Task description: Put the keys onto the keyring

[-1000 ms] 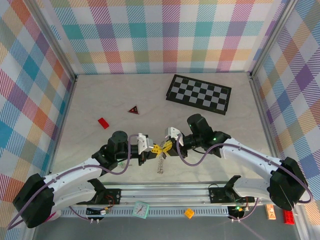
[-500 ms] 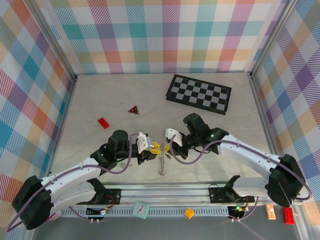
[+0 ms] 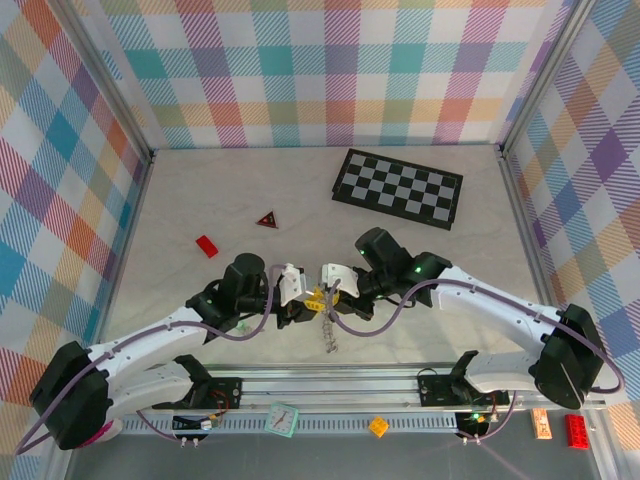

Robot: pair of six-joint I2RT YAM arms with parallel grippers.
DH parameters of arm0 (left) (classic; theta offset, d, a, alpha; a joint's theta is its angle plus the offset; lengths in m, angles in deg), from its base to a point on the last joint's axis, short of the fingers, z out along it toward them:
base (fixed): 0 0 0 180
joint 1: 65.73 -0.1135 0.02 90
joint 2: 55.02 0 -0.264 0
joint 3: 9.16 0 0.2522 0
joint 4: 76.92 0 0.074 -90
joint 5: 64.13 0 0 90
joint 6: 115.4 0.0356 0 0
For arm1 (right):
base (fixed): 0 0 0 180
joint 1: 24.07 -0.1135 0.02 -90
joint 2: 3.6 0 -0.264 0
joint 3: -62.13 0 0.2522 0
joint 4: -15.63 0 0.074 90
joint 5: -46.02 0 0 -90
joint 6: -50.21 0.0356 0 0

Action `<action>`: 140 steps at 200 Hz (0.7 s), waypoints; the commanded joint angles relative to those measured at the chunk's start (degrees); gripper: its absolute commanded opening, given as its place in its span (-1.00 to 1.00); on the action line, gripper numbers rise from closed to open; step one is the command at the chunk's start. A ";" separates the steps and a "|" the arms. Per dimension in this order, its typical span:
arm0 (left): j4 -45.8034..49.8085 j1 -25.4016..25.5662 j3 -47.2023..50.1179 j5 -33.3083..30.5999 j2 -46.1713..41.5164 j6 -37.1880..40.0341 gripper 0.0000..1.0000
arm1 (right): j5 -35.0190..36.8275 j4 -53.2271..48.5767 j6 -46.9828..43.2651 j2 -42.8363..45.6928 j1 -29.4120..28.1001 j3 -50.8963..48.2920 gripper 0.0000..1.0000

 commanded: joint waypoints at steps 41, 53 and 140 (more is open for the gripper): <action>2.17 0.52 -1.79 2.45 0.26 1.82 -0.55 | -0.84 0.35 -1.24 -0.15 -0.66 2.52 -1.00; 2.05 0.53 -1.77 2.24 0.30 1.86 -0.62 | -2.03 1.24 -0.71 -0.04 -0.82 2.47 -1.00; -1.04 0.56 0.07 2.09 -1.55 0.94 -1.00 | -4.79 10.85 4.66 3.74 -0.36 -3.39 -0.68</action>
